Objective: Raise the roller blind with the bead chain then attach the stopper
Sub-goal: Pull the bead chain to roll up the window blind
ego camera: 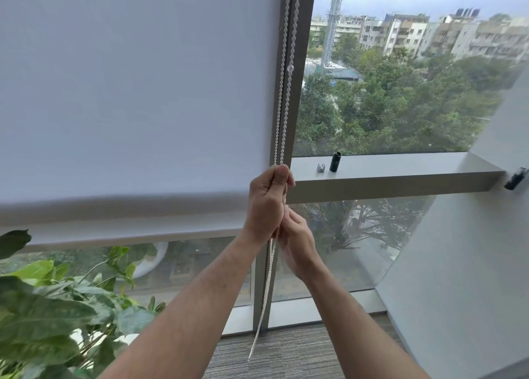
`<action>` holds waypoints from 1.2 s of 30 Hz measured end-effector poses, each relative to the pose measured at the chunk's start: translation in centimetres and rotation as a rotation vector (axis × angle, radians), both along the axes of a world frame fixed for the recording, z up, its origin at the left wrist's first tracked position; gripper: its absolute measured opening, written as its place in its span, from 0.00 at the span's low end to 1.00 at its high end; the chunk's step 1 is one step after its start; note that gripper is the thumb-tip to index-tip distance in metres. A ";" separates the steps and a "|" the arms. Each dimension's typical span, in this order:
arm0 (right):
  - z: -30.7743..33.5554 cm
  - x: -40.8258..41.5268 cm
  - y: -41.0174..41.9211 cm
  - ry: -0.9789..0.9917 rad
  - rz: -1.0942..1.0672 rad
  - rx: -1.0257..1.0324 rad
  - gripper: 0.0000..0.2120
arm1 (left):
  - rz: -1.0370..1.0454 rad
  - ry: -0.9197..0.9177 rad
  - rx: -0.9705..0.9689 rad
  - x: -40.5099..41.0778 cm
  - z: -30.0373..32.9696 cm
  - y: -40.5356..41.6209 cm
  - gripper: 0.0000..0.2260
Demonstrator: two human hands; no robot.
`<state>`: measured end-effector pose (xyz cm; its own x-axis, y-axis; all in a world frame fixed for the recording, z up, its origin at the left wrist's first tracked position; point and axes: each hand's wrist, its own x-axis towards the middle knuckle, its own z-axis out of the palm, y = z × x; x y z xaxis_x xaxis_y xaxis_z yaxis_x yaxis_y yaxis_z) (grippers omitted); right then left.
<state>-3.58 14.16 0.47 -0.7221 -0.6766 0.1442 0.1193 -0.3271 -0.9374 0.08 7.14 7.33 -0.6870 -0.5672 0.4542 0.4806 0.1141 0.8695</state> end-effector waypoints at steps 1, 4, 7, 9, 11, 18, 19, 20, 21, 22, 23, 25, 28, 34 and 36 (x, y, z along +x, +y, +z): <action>0.5 -0.4 0.0 -0.033 -0.009 -0.025 0.17 | 0.004 -0.007 0.000 0.0 0.0 0.0 0.15; 3.3 -1.9 -0.1 -0.032 -0.094 -0.091 0.21 | -0.006 -0.017 0.022 0.0 -0.1 0.1 0.16; 7.6 -2.4 -0.4 0.079 -0.128 -0.125 0.18 | 0.006 -0.029 -0.012 0.3 -1.5 -0.2 0.16; 10.7 -2.3 -0.5 0.158 -0.079 -0.172 0.18 | 0.031 -0.076 -0.027 0.7 -3.4 -0.4 0.16; 13.2 -1.7 -0.7 0.215 -0.004 -0.216 0.18 | 0.037 -0.126 -0.028 1.1 -5.4 -0.6 0.16; 12.1 0.3 -2.9 0.295 -0.199 -0.174 0.17 | -0.011 -0.197 -0.060 2.2 -8.7 0.3 0.16; 11.4 0.4 -3.0 0.318 -0.222 -0.165 0.16 | -0.034 -0.218 -0.055 2.3 -9.1 0.4 0.16; 10.6 0.5 -2.9 0.332 -0.238 -0.149 0.16 | -0.065 -0.245 -0.046 2.4 -9.5 0.4 0.16; 10.0 0.5 -2.7 0.343 -0.254 -0.134 0.17 | -0.102 -0.264 -0.042 2.6 -9.9 0.2 0.16; 9.5 0.5 -2.5 0.356 -0.270 -0.123 0.17 | -0.137 -0.275 -0.048 2.7 -10.3 -0.1 0.16; 9.0 0.4 -2.3 0.364 -0.283 -0.118 0.18 | -0.165 -0.283 -0.071 2.9 -10.5 -0.4 0.15; 8.4 0.2 -2.1 0.365 -0.302 -0.120 0.18 | -0.179 -0.295 -0.116 3.1 -10.6 -0.9 0.15; 8.0 -0.1 -2.0 0.391 -0.336 -0.100 0.18 | -0.114 -0.259 -0.044 2.6 -9.3 -1.7 0.17; 7.5 0.0 -2.3 0.368 -0.290 -0.117 0.16 | -0.033 0.005 -0.048 0.9 -1.1 -1.8 0.18; 6.9 0.0 -2.6 0.372 -0.293 -0.115 0.17 | -0.040 0.057 -0.059 0.5 1.2 -1.8 0.19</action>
